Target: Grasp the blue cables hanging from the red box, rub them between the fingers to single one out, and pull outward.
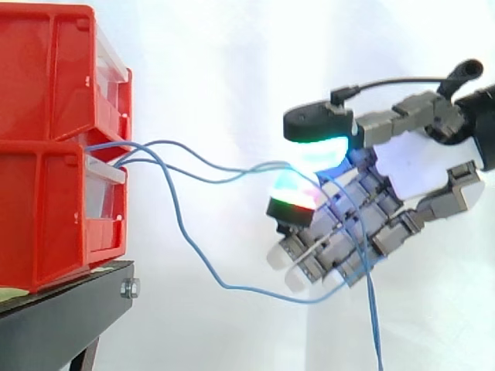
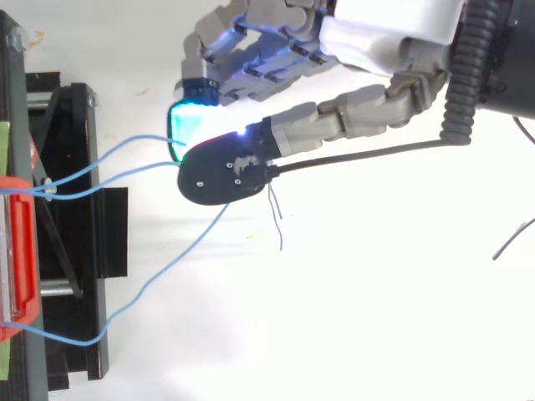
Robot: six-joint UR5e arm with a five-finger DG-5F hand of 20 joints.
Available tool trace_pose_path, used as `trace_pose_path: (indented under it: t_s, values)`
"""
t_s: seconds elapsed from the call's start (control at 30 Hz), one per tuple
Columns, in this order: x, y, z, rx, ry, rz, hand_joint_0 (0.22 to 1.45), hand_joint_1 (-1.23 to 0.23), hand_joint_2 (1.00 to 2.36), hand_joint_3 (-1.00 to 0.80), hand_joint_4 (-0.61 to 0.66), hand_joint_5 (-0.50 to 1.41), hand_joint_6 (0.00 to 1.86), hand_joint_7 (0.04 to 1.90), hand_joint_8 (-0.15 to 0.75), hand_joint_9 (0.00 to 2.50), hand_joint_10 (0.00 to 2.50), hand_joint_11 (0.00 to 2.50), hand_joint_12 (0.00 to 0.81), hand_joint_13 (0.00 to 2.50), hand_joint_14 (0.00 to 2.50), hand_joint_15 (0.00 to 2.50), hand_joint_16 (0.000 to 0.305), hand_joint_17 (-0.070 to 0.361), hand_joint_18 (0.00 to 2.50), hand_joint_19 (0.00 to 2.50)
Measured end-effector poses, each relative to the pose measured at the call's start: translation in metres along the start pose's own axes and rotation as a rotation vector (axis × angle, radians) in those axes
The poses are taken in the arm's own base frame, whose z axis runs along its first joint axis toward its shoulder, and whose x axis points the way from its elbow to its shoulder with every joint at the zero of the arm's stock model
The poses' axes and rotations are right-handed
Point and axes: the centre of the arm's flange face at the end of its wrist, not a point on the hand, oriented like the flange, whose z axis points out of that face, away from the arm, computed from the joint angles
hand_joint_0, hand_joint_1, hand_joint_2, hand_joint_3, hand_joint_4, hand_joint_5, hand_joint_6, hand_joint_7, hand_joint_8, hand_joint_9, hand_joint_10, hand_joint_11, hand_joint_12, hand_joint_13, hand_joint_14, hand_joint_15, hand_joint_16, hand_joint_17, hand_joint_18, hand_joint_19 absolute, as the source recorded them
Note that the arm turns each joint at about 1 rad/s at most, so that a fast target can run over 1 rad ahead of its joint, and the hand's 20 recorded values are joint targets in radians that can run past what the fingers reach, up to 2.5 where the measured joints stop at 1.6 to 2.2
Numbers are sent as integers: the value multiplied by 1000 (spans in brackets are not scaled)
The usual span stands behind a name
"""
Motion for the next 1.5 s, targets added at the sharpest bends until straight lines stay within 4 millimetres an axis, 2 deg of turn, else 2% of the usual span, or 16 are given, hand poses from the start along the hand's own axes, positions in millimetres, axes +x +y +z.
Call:
trace_pose_path:
  t_s: [0.27, 0.57, 0.77, 1.0, 1.2, 1.5]
  values:
    - [-1, -25, 2, 41, 0, -32, 599, -870, 1015, -71, -29, -85, 882, 1146, 208, 444, 0, 0, 354, 409, 0, 19, 51, 115, 366, 85]
    - [-1, -43, 2, 76, 2, -53, 599, -870, 1015, -73, -11, -86, 881, 1148, 213, 453, 0, 0, 359, 439, 0, 39, 52, 117, 393, 112]
    - [3, -71, 5, 86, 6, -50, 600, -869, 1016, -75, -4, -86, 882, 1147, 221, 475, 0, 0, 363, 473, 2, 69, 53, 118, 424, 138]
    - [12, -103, 15, 15, 29, 19, 600, -867, 1016, -72, -4, -87, 883, 1154, 228, 497, 0, 0, 364, 495, 3, 91, 52, 118, 445, 165]
    - [18, -101, 27, -103, 52, 113, 598, -865, 1016, -68, 0, -87, 884, 1145, 230, 517, 0, 0, 364, 508, 3, 97, 53, 119, 457, 182]
    - [22, -95, 32, -165, 54, 133, 601, -864, 1015, -72, 3, -87, 886, 1138, 234, 542, 0, 0, 366, 523, 4, 113, 53, 118, 474, 196]
